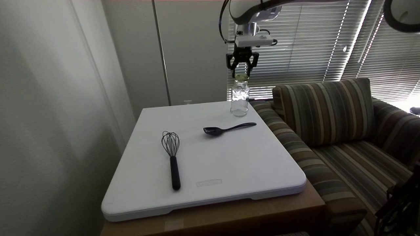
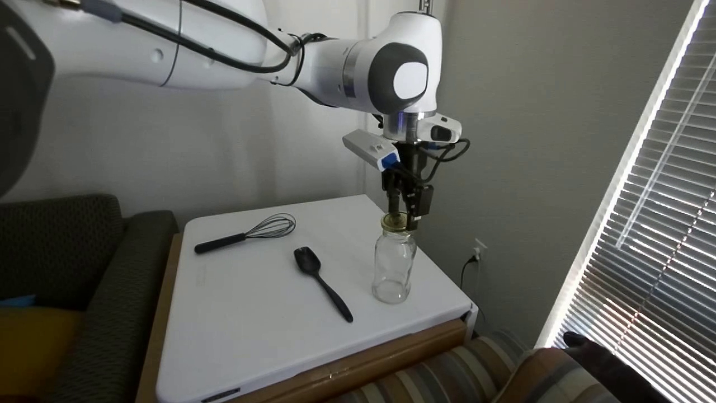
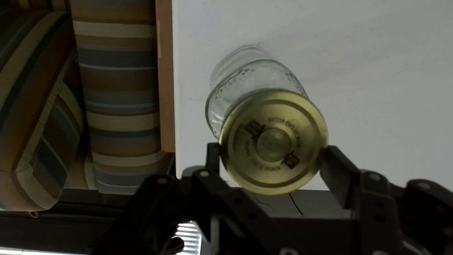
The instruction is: Place the lid on the glass jar
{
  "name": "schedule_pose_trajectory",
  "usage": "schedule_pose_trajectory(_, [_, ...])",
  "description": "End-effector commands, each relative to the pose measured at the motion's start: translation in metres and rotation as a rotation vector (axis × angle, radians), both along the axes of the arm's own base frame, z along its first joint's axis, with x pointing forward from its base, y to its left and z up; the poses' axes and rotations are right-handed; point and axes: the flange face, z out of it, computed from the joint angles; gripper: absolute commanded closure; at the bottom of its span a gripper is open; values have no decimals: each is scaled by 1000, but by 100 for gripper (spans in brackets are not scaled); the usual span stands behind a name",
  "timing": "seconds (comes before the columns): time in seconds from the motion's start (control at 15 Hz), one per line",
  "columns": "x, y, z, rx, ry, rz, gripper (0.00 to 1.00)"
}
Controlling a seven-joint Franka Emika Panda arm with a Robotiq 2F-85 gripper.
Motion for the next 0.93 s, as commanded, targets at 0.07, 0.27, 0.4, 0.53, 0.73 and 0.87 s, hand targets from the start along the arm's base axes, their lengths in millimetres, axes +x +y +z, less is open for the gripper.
schedule_pose_trajectory(0.07, [2,-7,2,29,-34,-28,53])
schedule_pose_trajectory(0.27, [2,-12,0,36,-45,-58,53])
schedule_pose_trajectory(0.4, [2,-14,-2,39,-47,-77,53])
schedule_pose_trajectory(0.53, [0,-7,3,4,-19,-59,28])
schedule_pose_trajectory(0.73, [0,-8,3,5,-19,-64,28])
schedule_pose_trajectory(0.87, [0,-8,3,5,-19,-64,53])
